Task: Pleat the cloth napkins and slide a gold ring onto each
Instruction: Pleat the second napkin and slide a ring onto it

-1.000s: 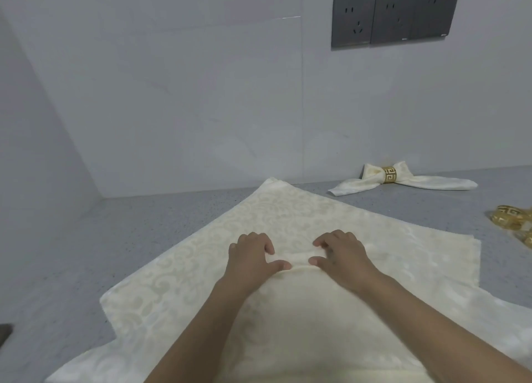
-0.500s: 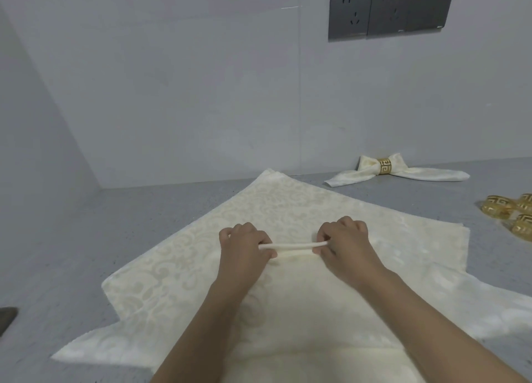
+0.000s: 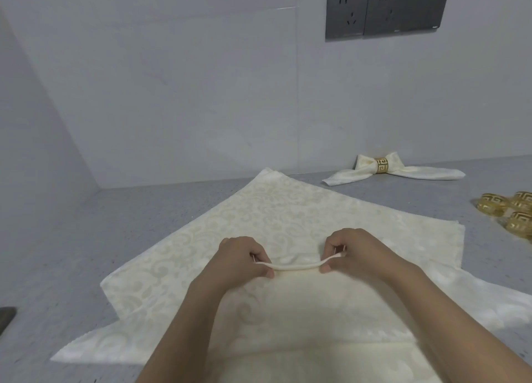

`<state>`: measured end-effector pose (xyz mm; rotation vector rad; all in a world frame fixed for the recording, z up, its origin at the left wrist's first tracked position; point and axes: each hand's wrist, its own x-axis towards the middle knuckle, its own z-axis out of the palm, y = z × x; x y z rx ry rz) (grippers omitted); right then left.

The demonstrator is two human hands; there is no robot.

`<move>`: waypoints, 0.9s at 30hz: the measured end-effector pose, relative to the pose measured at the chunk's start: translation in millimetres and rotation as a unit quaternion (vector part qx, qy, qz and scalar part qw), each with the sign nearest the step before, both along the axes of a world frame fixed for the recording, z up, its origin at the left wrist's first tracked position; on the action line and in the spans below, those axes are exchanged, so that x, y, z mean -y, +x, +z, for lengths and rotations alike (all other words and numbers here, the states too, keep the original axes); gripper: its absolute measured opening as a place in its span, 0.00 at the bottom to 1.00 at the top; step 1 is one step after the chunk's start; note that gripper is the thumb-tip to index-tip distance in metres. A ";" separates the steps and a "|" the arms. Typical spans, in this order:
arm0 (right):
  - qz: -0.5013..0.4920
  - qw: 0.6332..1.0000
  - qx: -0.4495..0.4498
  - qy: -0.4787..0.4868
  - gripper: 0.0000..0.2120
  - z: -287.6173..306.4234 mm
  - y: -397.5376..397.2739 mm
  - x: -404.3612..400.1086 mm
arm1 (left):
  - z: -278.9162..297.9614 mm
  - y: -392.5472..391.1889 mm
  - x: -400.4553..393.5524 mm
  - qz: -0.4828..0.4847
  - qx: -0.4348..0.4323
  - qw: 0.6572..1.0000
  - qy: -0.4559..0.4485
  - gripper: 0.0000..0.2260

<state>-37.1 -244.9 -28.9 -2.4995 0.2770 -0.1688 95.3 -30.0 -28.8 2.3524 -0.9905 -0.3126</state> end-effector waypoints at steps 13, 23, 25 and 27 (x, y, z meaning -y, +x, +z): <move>-0.022 0.999 0.006 -0.036 0.17 -11.4 5.7 -8.5 | -5.8 -4.7 6.2 0.027 0.016 0.999 0.007 0.14; -0.020 0.992 -0.071 -0.106 0.15 -2.1 9.7 -15.3 | -0.2 -6.7 9.8 0.039 0.010 0.997 0.067 0.19; -0.010 0.986 -0.072 -0.148 0.10 -0.3 11.5 -19.7 | 4.0 -10.3 11.4 0.025 0.033 0.996 0.081 0.15; -0.015 0.985 -0.054 -0.165 0.10 -0.3 10.7 -23.9 | 5.8 -14.9 11.3 0.016 0.063 0.995 0.075 0.14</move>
